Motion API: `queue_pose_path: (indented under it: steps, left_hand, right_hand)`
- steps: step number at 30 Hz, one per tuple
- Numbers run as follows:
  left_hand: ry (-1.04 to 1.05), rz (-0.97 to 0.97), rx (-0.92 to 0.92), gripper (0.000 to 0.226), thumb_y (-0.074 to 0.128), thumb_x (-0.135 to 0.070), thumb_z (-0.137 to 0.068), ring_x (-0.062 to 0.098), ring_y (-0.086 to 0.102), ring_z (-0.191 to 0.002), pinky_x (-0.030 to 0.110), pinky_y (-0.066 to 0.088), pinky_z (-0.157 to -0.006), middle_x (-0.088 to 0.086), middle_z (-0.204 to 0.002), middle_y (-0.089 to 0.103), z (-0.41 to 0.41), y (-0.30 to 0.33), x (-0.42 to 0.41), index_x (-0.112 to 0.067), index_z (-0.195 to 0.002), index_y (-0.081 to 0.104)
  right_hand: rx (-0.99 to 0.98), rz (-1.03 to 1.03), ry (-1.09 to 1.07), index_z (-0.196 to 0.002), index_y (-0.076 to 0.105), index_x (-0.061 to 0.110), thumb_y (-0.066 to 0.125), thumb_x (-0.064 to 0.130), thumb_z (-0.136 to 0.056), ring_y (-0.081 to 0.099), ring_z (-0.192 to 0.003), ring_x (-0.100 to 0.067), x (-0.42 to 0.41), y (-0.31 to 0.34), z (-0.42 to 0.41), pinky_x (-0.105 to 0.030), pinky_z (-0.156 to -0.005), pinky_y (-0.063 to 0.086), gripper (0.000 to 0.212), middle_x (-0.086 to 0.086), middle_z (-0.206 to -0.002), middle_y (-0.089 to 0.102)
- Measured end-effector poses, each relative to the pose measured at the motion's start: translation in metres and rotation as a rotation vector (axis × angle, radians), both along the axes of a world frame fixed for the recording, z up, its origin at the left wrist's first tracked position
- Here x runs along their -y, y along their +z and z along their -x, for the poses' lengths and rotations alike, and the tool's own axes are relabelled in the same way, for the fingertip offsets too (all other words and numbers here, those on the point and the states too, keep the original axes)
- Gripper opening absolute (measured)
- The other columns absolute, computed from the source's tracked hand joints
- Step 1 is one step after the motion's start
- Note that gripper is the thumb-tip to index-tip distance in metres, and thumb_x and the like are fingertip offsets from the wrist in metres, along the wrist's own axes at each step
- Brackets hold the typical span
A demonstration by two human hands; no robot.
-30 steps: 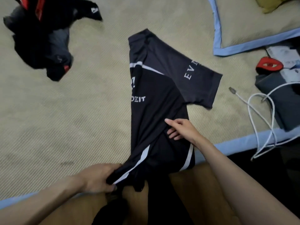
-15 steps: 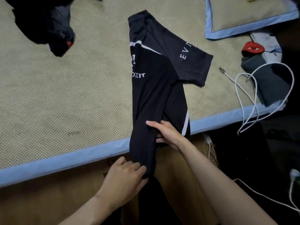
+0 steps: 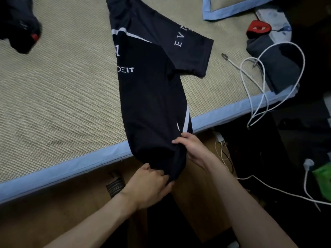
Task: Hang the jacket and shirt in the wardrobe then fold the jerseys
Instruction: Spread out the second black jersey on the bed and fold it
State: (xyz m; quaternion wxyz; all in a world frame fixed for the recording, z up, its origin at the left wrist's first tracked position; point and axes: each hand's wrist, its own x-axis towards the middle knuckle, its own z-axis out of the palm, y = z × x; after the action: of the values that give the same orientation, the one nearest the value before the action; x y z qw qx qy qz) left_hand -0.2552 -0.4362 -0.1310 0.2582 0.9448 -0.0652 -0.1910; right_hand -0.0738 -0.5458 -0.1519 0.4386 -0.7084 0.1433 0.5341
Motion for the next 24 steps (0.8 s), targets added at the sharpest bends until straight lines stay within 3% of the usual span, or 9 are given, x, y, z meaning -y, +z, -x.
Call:
queue_pose_path:
  steps: [3, 5, 7, 9, 14, 16, 18, 22, 24]
  left_hand:
    - [-0.075, -0.028, -0.137, 0.049, 0.023, -0.058, -0.096, 0.018, 0.058, -0.110, 0.037, 0.036, -0.095, -0.004, -0.114, 0.062, -0.011, -0.006, -0.008, -0.029, -0.115, 0.058]
    - [-0.072, -0.122, -0.100, 0.057, 0.018, -0.054, -0.086, 0.023, 0.057, -0.108, 0.038, 0.037, -0.090, 0.000, -0.113, 0.060, -0.024, -0.010, -0.024, -0.024, -0.115, 0.057]
    - [0.002, -0.168, 0.046, 0.048, 0.028, -0.046, -0.082, 0.028, 0.062, -0.096, 0.040, 0.042, -0.079, 0.004, -0.102, 0.061, -0.039, -0.017, -0.041, -0.019, -0.106, 0.059]
    - [0.039, -0.225, 0.106, 0.034, 0.048, -0.035, -0.083, 0.031, 0.063, -0.093, 0.042, 0.045, -0.075, 0.007, -0.105, 0.060, -0.061, -0.021, -0.055, -0.016, -0.109, 0.060]
    - [0.026, -0.233, 0.119, 0.055, 0.048, -0.021, -0.093, 0.031, 0.053, -0.120, 0.048, 0.045, -0.092, 0.001, -0.153, 0.036, -0.160, -0.026, -0.087, -0.023, -0.147, 0.036]
    - [0.017, -0.280, 0.081, 0.059, 0.044, -0.022, -0.097, 0.031, 0.049, -0.126, 0.049, 0.042, -0.098, -0.002, -0.160, 0.028, -0.194, -0.033, -0.096, -0.027, -0.154, 0.029]
    - [-0.077, -0.399, 0.066, 0.059, 0.042, -0.026, -0.099, 0.029, 0.045, -0.132, 0.047, 0.037, -0.103, -0.002, -0.163, 0.025, -0.213, -0.039, -0.093, -0.029, -0.156, 0.026]
    - [-0.185, -0.495, 0.066, 0.059, 0.041, -0.038, -0.102, 0.026, 0.037, -0.140, 0.045, 0.033, -0.109, 0.000, -0.166, 0.020, -0.220, -0.053, -0.079, -0.030, -0.158, 0.024]
    - [-0.158, -0.457, 0.039, 0.064, 0.037, -0.040, -0.103, 0.025, 0.026, -0.149, 0.048, 0.024, -0.119, 0.001, -0.170, 0.005, -0.212, -0.065, -0.078, -0.029, -0.161, 0.012]
  right_hand:
    - [0.221, 0.143, 0.210, -0.114, 0.066, 0.014, 0.065, 0.019, -0.089, 0.070, -0.097, -0.025, 0.014, -0.013, -0.003, -0.034, -0.087, 0.054, 0.026, -0.008, -0.105, 0.073]
    - [0.349, 0.197, 0.320, -0.099, 0.071, 0.012, 0.055, 0.019, -0.094, 0.069, -0.089, -0.027, 0.024, -0.020, -0.003, -0.037, -0.081, 0.051, 0.019, -0.009, -0.093, 0.074]
    - [0.430, 0.259, 0.428, -0.109, 0.072, 0.009, 0.050, 0.014, -0.097, 0.067, -0.098, -0.026, 0.032, -0.027, -0.001, -0.040, -0.089, 0.053, 0.025, -0.009, -0.104, 0.074]
    - [0.493, 0.283, 0.461, -0.120, 0.068, 0.006, 0.048, 0.009, -0.099, 0.064, -0.109, -0.028, 0.036, -0.031, 0.003, -0.037, -0.092, 0.052, 0.030, -0.011, -0.116, 0.072]
    - [0.592, 0.287, 0.290, -0.120, 0.061, 0.008, 0.047, 0.004, -0.098, 0.062, -0.106, -0.027, 0.042, -0.041, 0.010, -0.027, -0.082, 0.044, 0.027, -0.011, -0.114, 0.068]
    - [0.567, 0.294, 0.222, -0.109, 0.062, 0.011, 0.058, 0.013, -0.095, 0.064, -0.096, -0.022, 0.043, -0.048, 0.012, -0.027, -0.071, 0.047, 0.015, -0.006, -0.104, 0.069]
    - [0.518, 0.311, 0.187, -0.101, 0.063, 0.015, 0.068, 0.024, -0.089, 0.064, -0.088, -0.017, 0.046, -0.056, 0.013, -0.026, -0.066, 0.049, 0.016, -0.002, -0.096, 0.068]
    - [0.491, 0.371, 0.118, -0.087, 0.063, 0.018, 0.063, 0.021, -0.091, 0.061, -0.074, -0.019, 0.059, -0.071, 0.009, -0.033, -0.067, 0.048, 0.006, -0.002, -0.079, 0.067]
    - [0.403, 0.400, 0.067, -0.066, 0.049, 0.017, 0.056, 0.013, -0.095, 0.046, -0.059, -0.017, 0.062, -0.078, 0.005, -0.033, -0.064, 0.040, 0.030, -0.002, -0.063, 0.051]
